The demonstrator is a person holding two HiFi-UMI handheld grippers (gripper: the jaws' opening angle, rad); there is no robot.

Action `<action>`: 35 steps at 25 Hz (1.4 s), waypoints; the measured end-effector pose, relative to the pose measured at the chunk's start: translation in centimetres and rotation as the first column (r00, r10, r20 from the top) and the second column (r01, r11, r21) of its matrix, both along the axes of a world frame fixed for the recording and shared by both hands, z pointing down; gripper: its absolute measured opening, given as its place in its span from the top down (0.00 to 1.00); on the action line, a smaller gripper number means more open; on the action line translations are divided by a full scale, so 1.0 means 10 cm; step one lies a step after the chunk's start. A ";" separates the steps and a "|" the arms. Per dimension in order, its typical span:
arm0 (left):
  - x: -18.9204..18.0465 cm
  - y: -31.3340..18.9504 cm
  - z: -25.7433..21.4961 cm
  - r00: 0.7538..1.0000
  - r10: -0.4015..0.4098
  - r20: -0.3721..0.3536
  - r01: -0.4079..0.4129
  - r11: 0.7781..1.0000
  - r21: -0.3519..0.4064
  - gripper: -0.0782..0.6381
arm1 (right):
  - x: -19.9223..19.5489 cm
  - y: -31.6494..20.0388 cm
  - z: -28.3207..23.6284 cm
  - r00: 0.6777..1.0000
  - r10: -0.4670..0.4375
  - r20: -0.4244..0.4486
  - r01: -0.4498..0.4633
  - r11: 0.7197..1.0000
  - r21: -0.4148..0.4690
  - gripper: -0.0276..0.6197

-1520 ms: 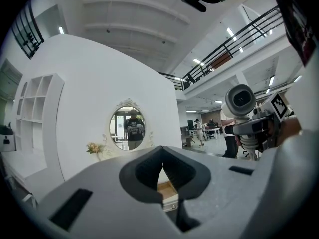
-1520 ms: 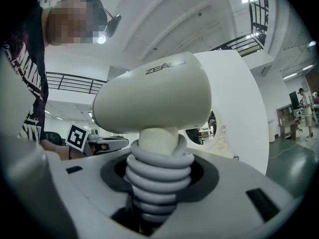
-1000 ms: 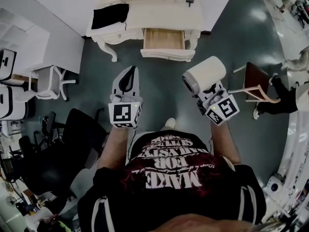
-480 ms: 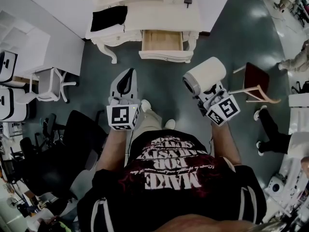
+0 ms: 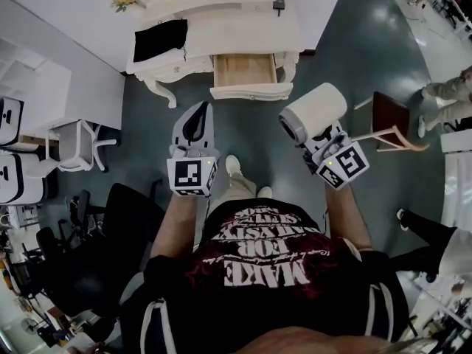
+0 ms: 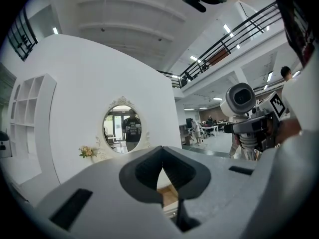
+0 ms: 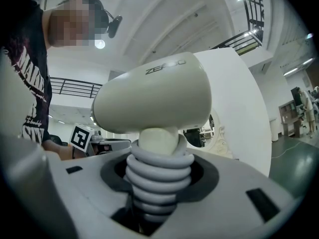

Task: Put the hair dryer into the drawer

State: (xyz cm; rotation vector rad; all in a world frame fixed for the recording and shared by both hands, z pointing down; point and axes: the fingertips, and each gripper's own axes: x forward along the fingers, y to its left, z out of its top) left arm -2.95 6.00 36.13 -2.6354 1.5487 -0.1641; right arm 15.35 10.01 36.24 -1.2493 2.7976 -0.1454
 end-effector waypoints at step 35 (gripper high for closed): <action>-0.41 -1.53 0.05 0.995 0.102 -0.018 -0.102 0.995 -0.021 0.89 | -0.59 -1.39 -0.05 0.998 0.061 0.004 -0.061 0.998 -0.024 0.65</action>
